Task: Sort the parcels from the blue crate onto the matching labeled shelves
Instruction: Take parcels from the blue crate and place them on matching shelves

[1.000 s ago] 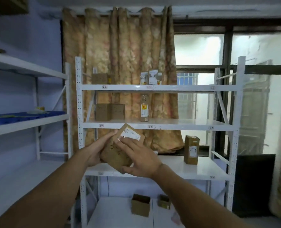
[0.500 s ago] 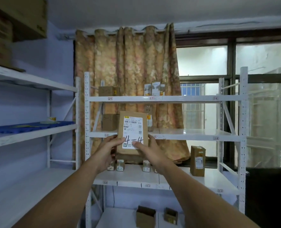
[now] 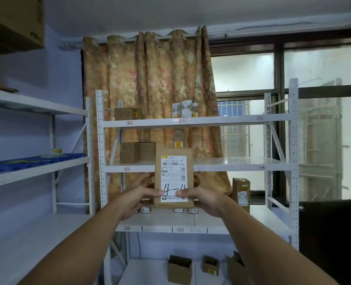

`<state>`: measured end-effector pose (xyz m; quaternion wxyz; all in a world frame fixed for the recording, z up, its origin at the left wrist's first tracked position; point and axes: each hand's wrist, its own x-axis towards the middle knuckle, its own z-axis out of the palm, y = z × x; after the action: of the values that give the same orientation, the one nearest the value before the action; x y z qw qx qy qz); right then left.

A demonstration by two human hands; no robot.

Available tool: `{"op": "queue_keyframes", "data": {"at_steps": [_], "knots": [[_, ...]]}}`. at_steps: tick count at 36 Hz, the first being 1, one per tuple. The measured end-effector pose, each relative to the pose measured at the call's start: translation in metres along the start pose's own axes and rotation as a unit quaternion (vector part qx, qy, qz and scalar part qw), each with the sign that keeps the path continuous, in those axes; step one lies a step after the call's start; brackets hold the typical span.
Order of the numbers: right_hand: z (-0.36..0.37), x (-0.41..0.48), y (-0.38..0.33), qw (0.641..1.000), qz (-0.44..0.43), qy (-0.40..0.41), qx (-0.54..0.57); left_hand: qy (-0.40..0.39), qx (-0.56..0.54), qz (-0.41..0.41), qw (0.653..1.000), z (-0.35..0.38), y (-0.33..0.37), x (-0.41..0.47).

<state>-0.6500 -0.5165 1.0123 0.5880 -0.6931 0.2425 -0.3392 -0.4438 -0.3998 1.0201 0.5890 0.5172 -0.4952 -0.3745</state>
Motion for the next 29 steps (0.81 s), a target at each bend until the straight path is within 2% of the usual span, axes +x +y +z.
{"op": "queue_keyframes", "data": {"at_steps": [7,18,29], "knots": [[-0.048,-0.020,0.000,0.999,-0.019,0.045,0.004,-0.020,-0.011,-0.002,1.000,0.051,-0.001,0.028],[-0.170,-0.075,0.016,0.991,0.018,0.132,-0.018,-0.096,-0.013,0.007,0.995,0.185,-0.029,0.085],[-0.273,-0.073,0.077,0.975,0.040,0.220,0.004,-0.182,0.128,0.025,0.975,0.279,-0.076,0.151]]}}
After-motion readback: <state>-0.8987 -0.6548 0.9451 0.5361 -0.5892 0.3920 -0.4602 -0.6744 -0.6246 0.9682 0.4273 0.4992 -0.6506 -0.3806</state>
